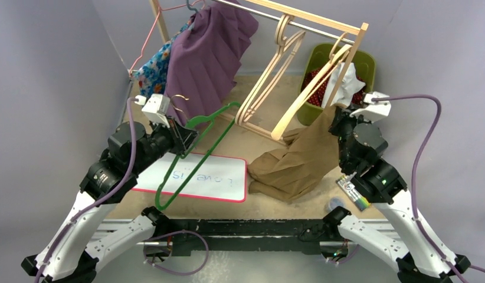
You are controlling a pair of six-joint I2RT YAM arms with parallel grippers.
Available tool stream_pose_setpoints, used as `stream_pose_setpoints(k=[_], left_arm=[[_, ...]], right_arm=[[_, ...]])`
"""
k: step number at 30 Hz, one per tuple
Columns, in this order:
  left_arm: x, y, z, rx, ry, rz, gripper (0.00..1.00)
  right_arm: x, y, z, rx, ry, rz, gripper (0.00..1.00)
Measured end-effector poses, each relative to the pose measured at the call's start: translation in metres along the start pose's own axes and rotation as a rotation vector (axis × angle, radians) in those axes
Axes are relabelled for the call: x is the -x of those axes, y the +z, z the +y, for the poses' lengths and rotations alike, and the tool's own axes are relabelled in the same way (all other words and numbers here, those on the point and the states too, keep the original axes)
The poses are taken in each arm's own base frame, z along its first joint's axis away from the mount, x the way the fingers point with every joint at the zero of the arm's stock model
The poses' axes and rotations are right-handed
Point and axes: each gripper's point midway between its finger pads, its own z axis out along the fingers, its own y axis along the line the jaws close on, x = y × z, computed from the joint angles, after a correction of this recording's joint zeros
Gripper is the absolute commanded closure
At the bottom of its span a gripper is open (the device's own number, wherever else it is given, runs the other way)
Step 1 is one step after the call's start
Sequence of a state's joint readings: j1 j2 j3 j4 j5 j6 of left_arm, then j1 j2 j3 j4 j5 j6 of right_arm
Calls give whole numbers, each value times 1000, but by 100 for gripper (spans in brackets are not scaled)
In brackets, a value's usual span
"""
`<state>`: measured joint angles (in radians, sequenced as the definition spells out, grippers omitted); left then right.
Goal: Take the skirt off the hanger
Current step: Pick up the skirt from the center of the board.
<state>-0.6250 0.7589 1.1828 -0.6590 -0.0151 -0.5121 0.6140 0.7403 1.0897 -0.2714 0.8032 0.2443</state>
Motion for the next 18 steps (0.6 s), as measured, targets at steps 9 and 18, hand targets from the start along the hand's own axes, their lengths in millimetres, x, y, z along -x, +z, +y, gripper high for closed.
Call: stream_pose_setpoints(k=[9, 18], left_arm=[[6, -15, -3, -20, -1, -35, 100], [9, -26, -5, -37, -1, -60, 100]], right_arm=[[-5, 6, -23, -140, 70, -12, 100], [-76, 31, -68, -287, 23, 128, 100]])
